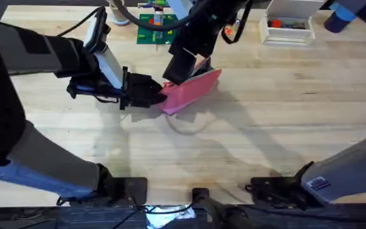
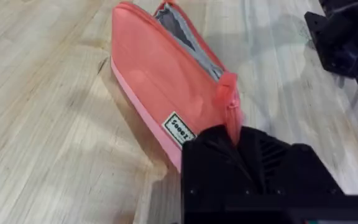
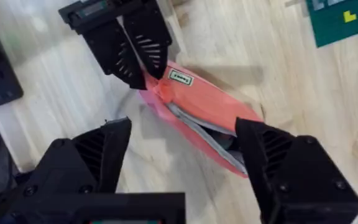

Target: Unzip the bag, pick up the pens from the table one at a time and place them inside, then zip the bag closed.

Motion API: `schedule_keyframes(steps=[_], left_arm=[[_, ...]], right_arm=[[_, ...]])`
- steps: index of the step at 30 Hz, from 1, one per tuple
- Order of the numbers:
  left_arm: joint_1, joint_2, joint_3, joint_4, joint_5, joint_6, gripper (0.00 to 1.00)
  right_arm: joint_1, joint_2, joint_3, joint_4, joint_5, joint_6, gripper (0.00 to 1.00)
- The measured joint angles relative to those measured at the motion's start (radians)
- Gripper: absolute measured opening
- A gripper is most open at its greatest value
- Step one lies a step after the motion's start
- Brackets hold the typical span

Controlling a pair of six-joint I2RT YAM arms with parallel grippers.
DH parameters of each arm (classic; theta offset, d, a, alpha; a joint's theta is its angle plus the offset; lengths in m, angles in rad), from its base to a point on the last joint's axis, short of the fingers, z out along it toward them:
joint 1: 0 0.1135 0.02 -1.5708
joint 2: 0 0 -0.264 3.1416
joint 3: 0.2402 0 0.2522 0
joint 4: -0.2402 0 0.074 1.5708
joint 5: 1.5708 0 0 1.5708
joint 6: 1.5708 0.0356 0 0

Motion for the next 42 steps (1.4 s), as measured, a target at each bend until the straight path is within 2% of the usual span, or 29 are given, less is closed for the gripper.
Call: schedule_keyframes(steps=[27, 42], left_arm=[[0.000, 0.000, 0.000, 0.000, 0.000, 0.000, 0.042], [0.000, 0.000, 0.000, 0.000, 0.000, 0.000, 0.042]], right_arm=[[0.000, 0.005, 0.000, 0.000, -0.006, 0.016, 0.996], [0.000, 0.154, 0.002, 0.007, -0.120, 0.021, 0.996]])
